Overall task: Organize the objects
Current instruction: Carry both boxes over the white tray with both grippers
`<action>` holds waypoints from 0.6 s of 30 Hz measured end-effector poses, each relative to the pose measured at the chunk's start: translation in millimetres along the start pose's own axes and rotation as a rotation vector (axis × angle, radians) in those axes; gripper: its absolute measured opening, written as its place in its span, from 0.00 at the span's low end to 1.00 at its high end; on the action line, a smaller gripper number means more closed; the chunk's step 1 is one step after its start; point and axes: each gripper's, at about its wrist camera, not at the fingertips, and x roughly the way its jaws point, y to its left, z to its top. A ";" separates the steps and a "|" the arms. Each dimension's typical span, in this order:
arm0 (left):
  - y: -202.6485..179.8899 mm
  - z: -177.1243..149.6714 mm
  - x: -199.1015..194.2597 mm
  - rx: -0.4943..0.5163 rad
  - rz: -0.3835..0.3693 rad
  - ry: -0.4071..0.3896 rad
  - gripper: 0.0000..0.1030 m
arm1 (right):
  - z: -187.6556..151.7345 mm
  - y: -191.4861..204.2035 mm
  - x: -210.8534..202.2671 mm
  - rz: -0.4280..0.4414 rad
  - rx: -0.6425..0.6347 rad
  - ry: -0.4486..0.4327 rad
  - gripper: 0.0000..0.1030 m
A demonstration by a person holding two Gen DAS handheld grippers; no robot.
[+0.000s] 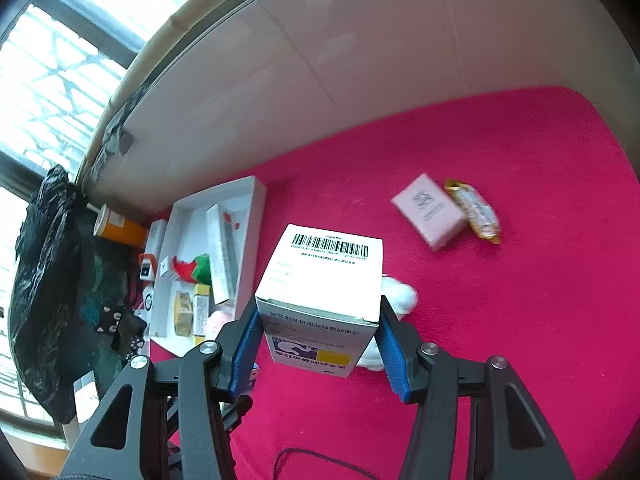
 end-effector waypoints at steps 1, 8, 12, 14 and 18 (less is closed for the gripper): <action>3.7 -1.4 -1.7 -0.008 0.004 -0.003 0.26 | -0.2 4.5 2.3 0.003 -0.006 0.003 0.56; 32.7 -10.6 -18.2 -0.077 0.039 -0.043 0.26 | -4.8 34.5 18.3 0.021 -0.052 0.031 0.56; 57.3 -15.6 -28.8 -0.145 0.067 -0.068 0.26 | -6.7 51.2 26.4 0.031 -0.079 0.046 0.56; 70.5 -18.1 -33.8 -0.181 0.076 -0.078 0.26 | -7.8 60.0 30.3 0.036 -0.094 0.052 0.56; 95.5 -22.2 -44.0 -0.244 0.093 -0.102 0.26 | -10.8 77.6 37.9 0.040 -0.126 0.064 0.56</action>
